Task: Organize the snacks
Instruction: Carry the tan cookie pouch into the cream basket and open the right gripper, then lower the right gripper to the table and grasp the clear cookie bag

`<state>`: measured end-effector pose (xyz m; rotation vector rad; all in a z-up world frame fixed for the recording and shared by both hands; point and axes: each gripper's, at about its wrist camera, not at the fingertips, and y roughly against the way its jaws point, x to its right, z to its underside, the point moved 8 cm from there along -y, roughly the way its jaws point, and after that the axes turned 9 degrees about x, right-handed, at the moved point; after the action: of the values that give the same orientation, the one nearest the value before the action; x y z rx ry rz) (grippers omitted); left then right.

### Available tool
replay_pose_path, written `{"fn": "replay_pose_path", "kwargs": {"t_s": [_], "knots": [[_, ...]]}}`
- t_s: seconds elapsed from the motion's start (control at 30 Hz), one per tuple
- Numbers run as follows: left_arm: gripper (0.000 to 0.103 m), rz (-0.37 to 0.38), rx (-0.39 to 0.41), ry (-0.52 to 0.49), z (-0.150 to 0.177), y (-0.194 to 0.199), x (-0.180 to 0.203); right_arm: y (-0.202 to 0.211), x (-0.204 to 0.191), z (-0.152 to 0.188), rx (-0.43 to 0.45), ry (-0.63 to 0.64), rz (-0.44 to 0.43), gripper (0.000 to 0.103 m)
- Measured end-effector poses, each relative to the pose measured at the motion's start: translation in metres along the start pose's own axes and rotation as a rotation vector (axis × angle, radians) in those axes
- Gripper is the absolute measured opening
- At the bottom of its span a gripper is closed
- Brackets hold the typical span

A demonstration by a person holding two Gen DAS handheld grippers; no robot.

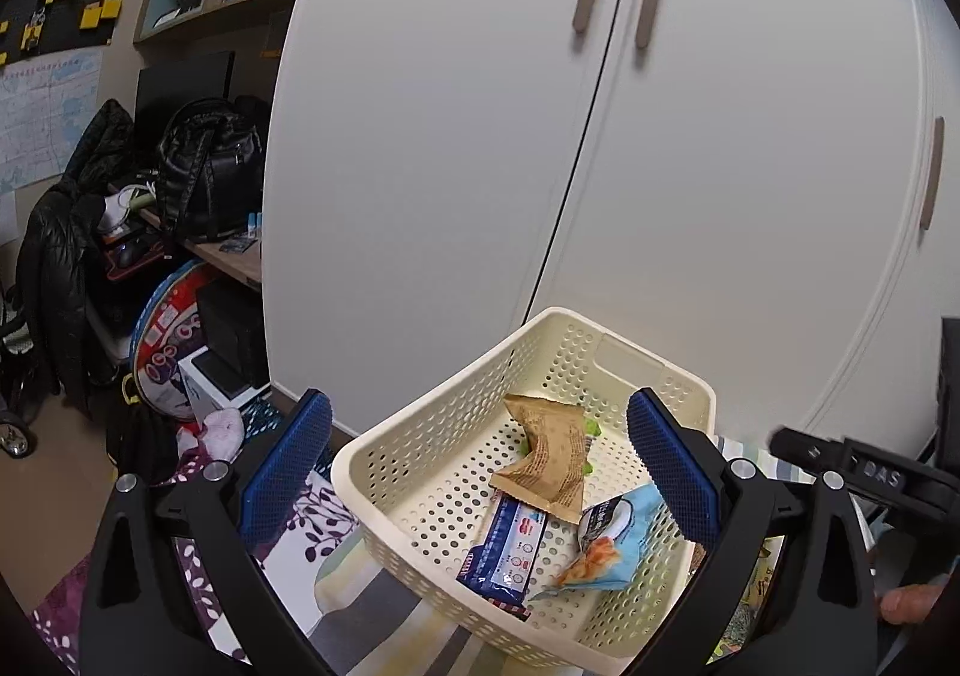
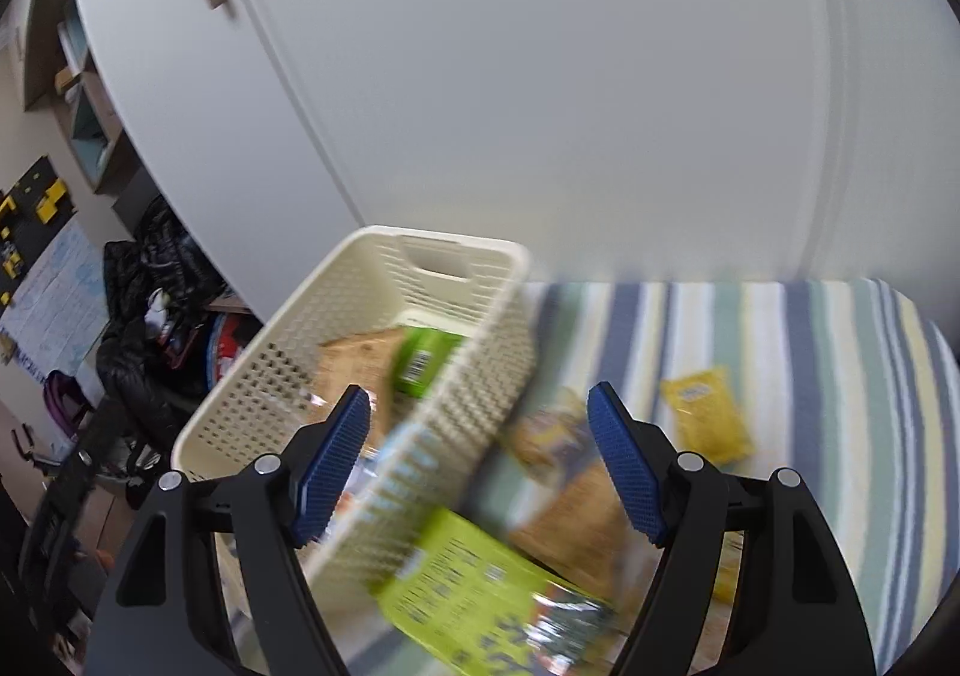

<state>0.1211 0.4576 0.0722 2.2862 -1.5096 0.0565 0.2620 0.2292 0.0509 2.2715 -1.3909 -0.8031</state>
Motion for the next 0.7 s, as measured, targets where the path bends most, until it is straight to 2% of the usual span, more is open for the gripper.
{"fn": "replay_pose_path", "kwargs": {"t_s": [0.23,0.37,0.5,0.63,0.67,0.7], "knots": [[0.100,0.054,-0.003,-0.022,0.004,0.002,0.018,0.031,0.091,0.039,-0.080,-0.083,0.173,0.075],[0.100,0.078,-0.001,-0.034,0.005,0.003,0.028,0.039,0.118,0.064,-0.139,-0.149,0.210,0.075],[0.100,0.096,0.005,-0.045,0.004,0.005,0.034,0.051,0.120,0.078,-0.140,-0.170,0.176,0.075],[0.100,0.121,0.001,-0.018,0.003,0.007,0.033,0.050,0.101,0.096,-0.177,-0.153,0.078,0.075],[0.100,0.129,-0.003,-0.009,0.004,0.006,0.033,0.050,0.095,0.099,-0.181,-0.132,0.055,0.076],[0.100,0.144,-0.011,0.003,0.005,0.006,0.033,0.049,0.088,0.100,-0.183,-0.107,0.039,0.082]]}}
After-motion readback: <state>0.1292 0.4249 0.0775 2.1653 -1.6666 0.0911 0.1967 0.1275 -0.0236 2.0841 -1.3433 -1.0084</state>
